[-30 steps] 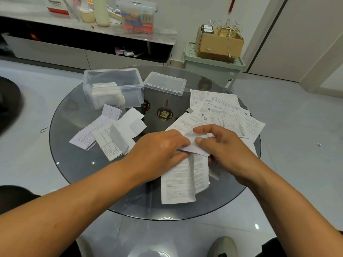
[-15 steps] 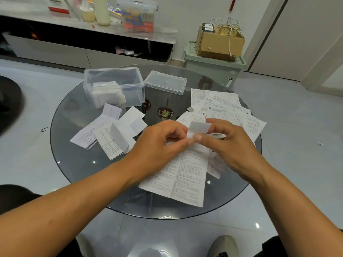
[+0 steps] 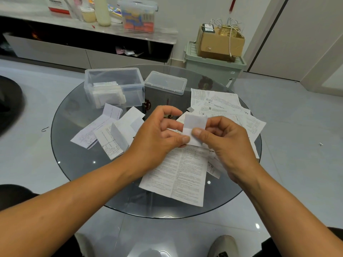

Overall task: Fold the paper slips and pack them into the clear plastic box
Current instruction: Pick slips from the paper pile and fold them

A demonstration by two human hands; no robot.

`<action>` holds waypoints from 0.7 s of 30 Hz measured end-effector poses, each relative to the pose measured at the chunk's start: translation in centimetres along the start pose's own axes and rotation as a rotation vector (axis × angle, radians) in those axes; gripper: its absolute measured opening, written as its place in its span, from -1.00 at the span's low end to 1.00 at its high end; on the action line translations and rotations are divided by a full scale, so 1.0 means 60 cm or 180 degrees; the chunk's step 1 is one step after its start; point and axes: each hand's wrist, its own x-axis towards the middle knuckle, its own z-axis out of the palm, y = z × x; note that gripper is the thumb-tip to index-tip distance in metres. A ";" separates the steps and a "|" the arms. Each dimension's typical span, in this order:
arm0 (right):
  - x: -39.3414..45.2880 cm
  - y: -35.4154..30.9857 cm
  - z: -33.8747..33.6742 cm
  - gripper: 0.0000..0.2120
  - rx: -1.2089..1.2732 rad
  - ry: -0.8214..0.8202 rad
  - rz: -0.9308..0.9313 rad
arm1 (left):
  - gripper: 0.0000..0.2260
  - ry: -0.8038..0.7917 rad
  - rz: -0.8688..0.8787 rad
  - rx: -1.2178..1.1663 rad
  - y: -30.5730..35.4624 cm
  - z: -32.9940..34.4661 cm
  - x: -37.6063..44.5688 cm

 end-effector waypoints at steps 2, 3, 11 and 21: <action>0.001 0.002 0.002 -0.64 0.0005 0.0036 0.0034 | -0.47 -0.0032 -0.0033 0.0085 -0.003 0.000 -0.001; 0.002 0.002 0.004 -0.61 0.0004 0.0032 0.0060 | -0.47 -0.0035 -0.0058 0.0110 -0.004 -0.001 0.000; 0.002 -0.003 0.016 -0.76 -0.0051 -0.0176 0.0135 | -0.90 -0.0075 -0.0241 0.0137 0.004 -0.020 0.007; 0.028 -0.013 0.037 -0.74 -0.1750 0.0149 -0.0434 | -0.82 0.0872 0.0033 0.1741 0.054 -0.135 0.024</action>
